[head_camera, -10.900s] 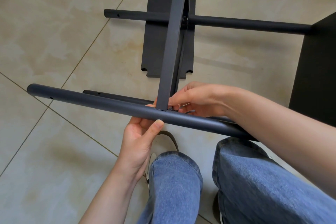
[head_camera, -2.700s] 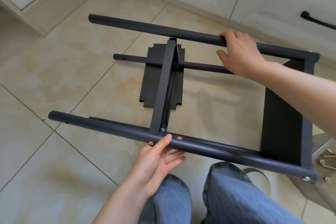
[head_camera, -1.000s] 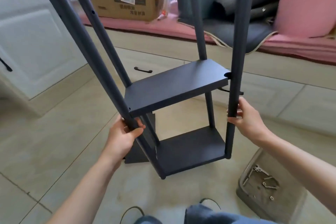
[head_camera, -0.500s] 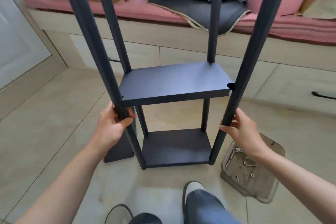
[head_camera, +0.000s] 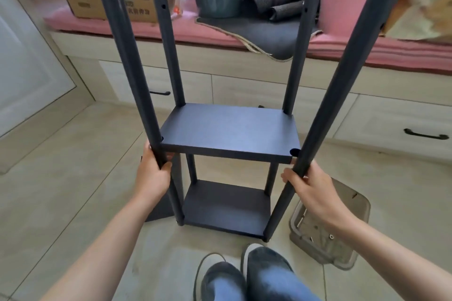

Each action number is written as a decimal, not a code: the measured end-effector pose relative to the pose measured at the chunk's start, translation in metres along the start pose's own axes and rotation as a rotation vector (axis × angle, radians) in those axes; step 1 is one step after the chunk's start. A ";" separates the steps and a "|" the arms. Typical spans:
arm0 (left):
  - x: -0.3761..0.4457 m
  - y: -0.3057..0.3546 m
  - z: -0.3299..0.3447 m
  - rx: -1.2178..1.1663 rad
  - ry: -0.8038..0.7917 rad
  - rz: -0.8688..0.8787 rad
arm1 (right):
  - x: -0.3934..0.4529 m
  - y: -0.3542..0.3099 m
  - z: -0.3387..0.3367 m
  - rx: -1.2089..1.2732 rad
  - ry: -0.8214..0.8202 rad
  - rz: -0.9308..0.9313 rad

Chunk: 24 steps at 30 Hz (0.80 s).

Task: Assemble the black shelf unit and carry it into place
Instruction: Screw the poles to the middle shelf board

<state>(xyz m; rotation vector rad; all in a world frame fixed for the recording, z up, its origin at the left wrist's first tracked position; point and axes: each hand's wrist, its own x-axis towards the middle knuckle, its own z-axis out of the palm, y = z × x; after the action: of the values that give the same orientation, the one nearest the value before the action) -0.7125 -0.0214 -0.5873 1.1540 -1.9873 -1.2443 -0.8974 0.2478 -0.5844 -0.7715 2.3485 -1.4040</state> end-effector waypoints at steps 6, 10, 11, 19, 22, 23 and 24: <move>-0.031 0.016 -0.002 -0.044 0.075 -0.084 | -0.015 -0.009 -0.003 0.020 -0.018 -0.013; -0.069 0.035 0.004 -0.304 0.217 -0.219 | -0.032 -0.002 0.004 0.026 0.001 0.012; -0.074 0.039 0.005 -0.454 0.221 -0.290 | -0.034 -0.001 0.005 0.037 0.009 0.020; -0.077 0.058 0.014 -0.820 0.156 -0.572 | -0.030 -0.003 0.007 0.026 0.013 0.029; -0.075 0.067 0.027 -0.875 0.111 -0.591 | -0.030 -0.002 0.006 0.028 0.014 0.034; -0.072 0.069 0.030 -0.898 0.107 -0.581 | -0.030 -0.002 0.006 0.023 0.014 0.033; -0.070 0.071 0.032 -0.930 0.107 -0.575 | -0.031 -0.002 0.006 0.022 0.015 0.033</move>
<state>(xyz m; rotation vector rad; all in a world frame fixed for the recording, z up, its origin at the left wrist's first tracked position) -0.7298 0.0684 -0.5367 1.2389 -0.7697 -2.0108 -0.8689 0.2607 -0.5859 -0.7151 2.3420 -1.4243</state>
